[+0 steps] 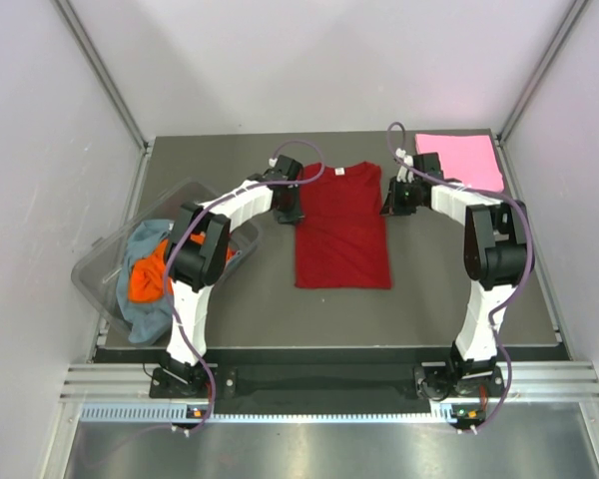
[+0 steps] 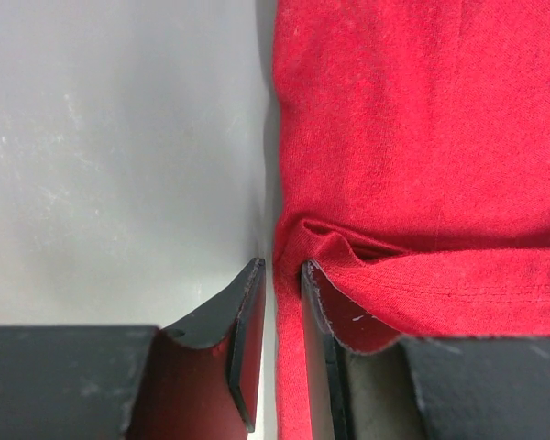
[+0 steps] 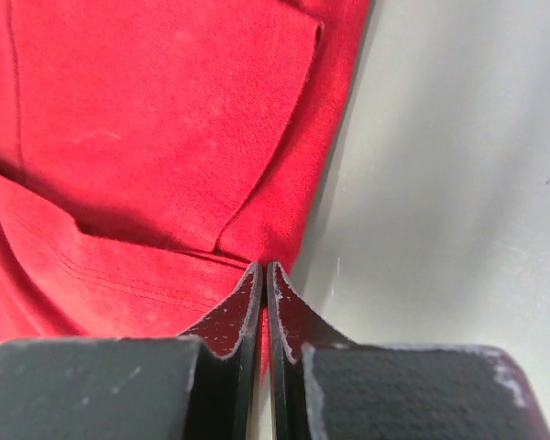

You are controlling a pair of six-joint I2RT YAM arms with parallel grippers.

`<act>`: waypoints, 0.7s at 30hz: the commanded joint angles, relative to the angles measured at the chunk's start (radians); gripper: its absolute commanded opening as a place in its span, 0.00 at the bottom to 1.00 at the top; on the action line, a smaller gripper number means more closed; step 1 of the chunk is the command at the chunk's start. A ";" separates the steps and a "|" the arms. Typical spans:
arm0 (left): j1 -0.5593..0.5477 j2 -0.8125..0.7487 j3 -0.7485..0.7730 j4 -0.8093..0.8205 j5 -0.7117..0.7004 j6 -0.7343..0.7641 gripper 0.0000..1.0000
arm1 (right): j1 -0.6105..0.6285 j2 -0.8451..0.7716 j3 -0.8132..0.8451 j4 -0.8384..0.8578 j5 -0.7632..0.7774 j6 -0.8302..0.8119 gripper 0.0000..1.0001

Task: Fold and stack the t-shirts
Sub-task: Fold the tshirt

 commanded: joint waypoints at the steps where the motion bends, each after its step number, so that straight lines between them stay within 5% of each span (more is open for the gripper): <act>1: 0.013 0.027 0.040 -0.022 -0.071 0.004 0.27 | -0.022 -0.068 0.000 0.127 0.016 0.013 0.00; 15: 0.015 0.038 0.106 -0.059 -0.066 -0.005 0.32 | -0.022 -0.022 0.008 0.138 0.038 0.032 0.00; 21: 0.015 -0.014 0.216 -0.118 -0.040 0.029 0.38 | -0.021 -0.046 0.081 0.045 0.090 0.039 0.26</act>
